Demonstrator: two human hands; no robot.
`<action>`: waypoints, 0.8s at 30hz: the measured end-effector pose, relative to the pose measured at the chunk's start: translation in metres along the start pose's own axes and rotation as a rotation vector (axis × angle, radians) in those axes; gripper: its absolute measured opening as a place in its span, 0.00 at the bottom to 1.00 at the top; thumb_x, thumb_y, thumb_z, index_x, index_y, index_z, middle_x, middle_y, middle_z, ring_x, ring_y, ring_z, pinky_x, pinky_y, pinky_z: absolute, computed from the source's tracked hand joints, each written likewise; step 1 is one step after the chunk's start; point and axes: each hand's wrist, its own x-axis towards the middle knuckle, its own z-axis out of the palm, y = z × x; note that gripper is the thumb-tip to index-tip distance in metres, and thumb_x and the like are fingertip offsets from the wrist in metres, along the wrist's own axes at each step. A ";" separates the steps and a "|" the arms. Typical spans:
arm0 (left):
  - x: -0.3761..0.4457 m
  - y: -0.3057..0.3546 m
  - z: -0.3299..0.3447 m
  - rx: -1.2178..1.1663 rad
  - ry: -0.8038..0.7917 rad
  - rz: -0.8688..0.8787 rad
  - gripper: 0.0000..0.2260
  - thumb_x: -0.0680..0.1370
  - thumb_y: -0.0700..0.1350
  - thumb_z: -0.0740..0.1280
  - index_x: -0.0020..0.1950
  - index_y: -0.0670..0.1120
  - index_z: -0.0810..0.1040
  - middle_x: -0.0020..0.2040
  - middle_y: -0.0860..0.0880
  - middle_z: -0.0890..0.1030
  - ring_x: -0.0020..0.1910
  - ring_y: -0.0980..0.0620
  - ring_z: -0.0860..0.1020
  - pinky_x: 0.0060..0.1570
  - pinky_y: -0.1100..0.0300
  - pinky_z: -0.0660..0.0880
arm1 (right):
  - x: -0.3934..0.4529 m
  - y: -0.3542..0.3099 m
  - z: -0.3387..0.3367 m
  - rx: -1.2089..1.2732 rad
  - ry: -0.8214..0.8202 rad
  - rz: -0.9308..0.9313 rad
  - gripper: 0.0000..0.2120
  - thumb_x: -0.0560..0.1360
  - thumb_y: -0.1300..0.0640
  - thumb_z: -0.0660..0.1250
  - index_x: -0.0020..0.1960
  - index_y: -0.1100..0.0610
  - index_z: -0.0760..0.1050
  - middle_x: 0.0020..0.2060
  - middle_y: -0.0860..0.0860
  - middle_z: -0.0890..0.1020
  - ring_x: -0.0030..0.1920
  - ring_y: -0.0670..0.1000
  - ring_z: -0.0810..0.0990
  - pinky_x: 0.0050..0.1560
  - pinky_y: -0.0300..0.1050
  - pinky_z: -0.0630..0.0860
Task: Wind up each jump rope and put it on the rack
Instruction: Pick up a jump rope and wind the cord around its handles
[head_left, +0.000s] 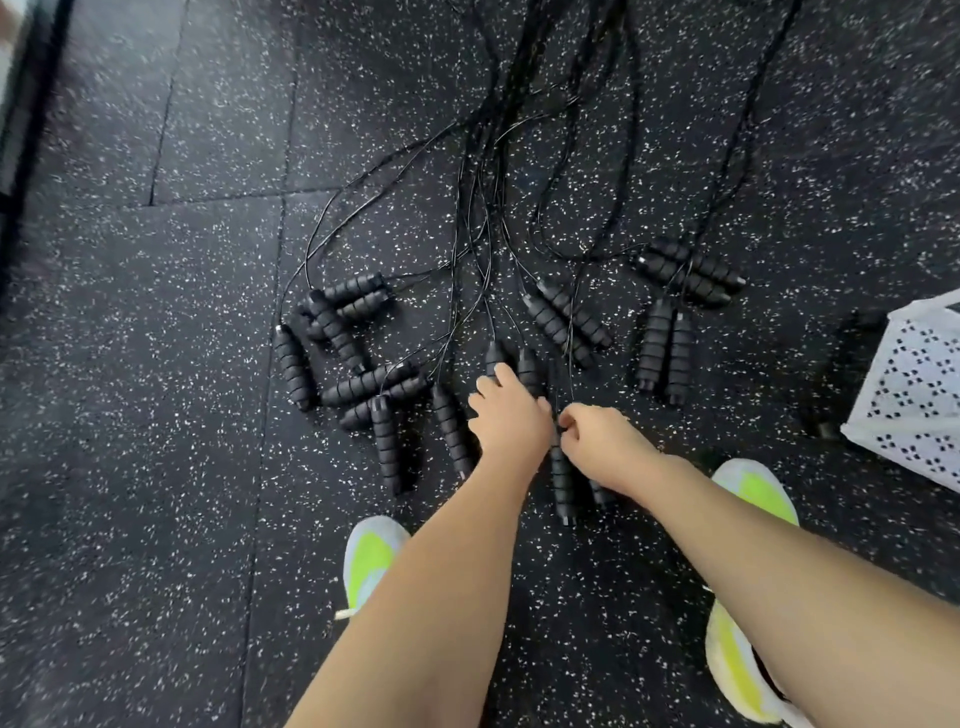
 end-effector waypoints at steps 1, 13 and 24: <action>0.009 0.002 0.008 -0.003 -0.003 -0.030 0.33 0.81 0.55 0.66 0.78 0.44 0.55 0.72 0.40 0.65 0.69 0.37 0.66 0.61 0.40 0.71 | 0.007 -0.001 0.005 -0.012 -0.006 -0.012 0.11 0.80 0.56 0.58 0.59 0.53 0.76 0.54 0.52 0.80 0.48 0.55 0.79 0.49 0.50 0.79; 0.015 0.009 0.007 -0.189 0.045 -0.211 0.47 0.74 0.48 0.74 0.80 0.37 0.47 0.70 0.39 0.67 0.67 0.39 0.73 0.60 0.47 0.75 | 0.011 0.003 0.003 0.046 0.070 -0.025 0.16 0.81 0.56 0.58 0.67 0.51 0.74 0.61 0.50 0.77 0.58 0.54 0.77 0.58 0.53 0.76; -0.092 0.008 -0.112 -0.259 0.111 -0.053 0.29 0.71 0.59 0.71 0.61 0.47 0.62 0.59 0.45 0.78 0.56 0.41 0.80 0.55 0.46 0.77 | -0.061 -0.076 -0.060 0.457 0.258 0.041 0.20 0.85 0.46 0.51 0.56 0.58 0.77 0.50 0.54 0.81 0.54 0.57 0.78 0.49 0.48 0.69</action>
